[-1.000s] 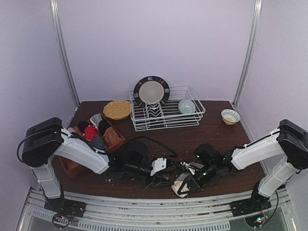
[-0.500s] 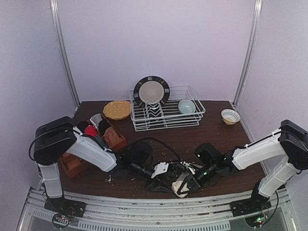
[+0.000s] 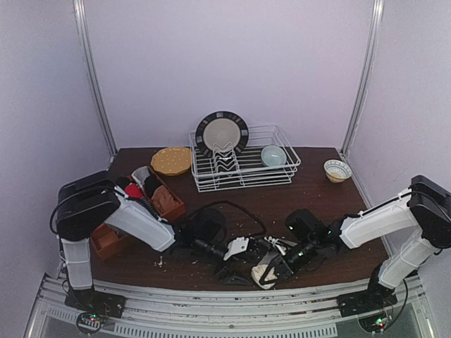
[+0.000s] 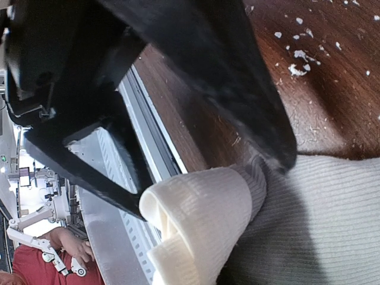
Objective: Roll the underwear
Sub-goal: Roll the underwear at the center of the board.
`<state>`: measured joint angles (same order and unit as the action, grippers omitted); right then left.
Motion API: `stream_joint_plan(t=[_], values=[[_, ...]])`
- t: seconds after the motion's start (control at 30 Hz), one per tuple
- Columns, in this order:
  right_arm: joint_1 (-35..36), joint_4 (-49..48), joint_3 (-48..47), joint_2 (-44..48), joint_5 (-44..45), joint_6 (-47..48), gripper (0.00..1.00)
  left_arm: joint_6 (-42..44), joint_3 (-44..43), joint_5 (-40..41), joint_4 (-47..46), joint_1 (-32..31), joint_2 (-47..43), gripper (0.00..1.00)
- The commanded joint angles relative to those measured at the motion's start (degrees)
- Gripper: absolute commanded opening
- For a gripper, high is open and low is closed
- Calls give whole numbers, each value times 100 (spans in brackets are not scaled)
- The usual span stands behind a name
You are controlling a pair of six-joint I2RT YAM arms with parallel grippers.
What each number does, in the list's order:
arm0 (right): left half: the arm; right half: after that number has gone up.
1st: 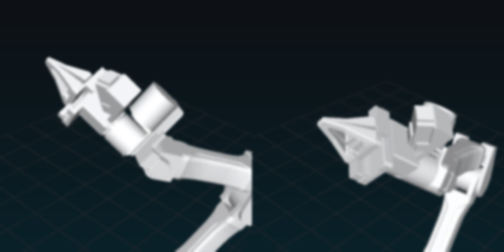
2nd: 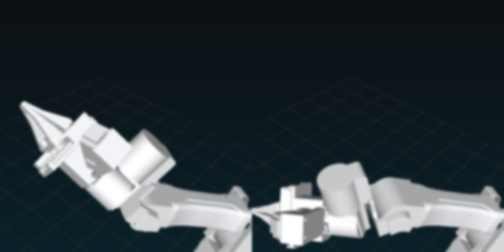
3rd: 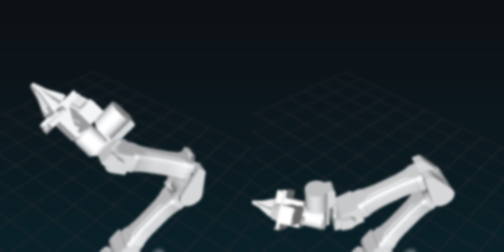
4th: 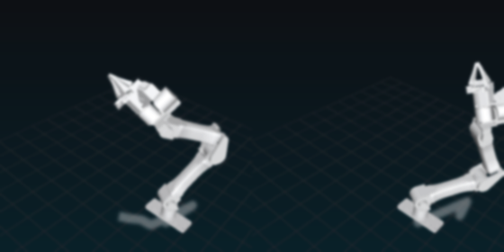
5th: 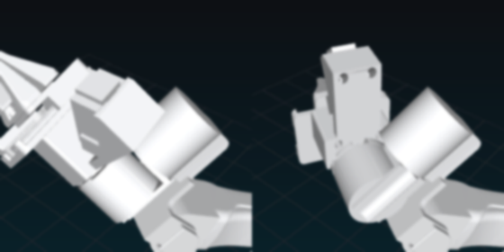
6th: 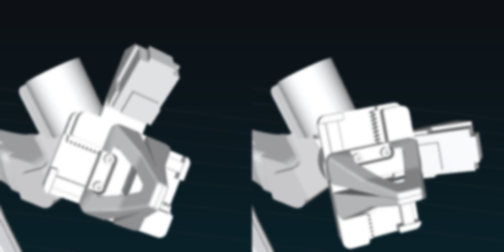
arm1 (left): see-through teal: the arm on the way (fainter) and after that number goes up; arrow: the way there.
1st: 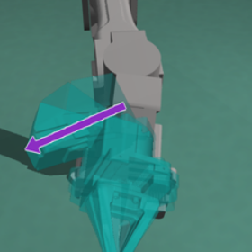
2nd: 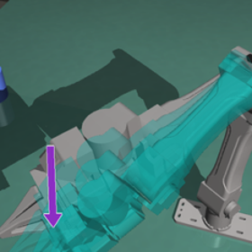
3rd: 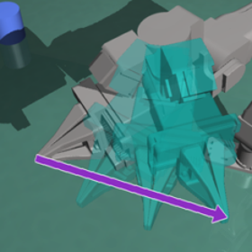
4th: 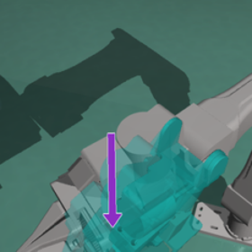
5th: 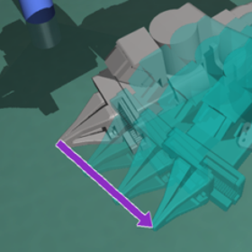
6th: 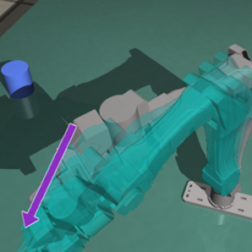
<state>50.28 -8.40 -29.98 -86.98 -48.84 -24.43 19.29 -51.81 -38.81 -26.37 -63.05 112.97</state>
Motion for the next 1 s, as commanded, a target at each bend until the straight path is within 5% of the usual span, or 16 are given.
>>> stream_joint_plan(t=[0.0, 0.17, 0.47, 0.67, 0.97], values=[[-16, -20, 106, 141, 42, -9, 0, 7, -307, -232, 17, -6, 272, 72], [-18, -61, 139, 163, 47, -38, 0, 1, -701, -471, 168, -6, 526, 59], [6, 55, 174, 295, 162, -75, 0, -97, -940, -822, 248, -49, 762, 18], [52, 685, 95, 1053, 795, -226, 44, -285, -967, -763, 92, -59, 810, 0], [105, 2122, 48, 2504, 2367, -284, 64, -612, -1135, -669, 309, -90, 814, 0]])
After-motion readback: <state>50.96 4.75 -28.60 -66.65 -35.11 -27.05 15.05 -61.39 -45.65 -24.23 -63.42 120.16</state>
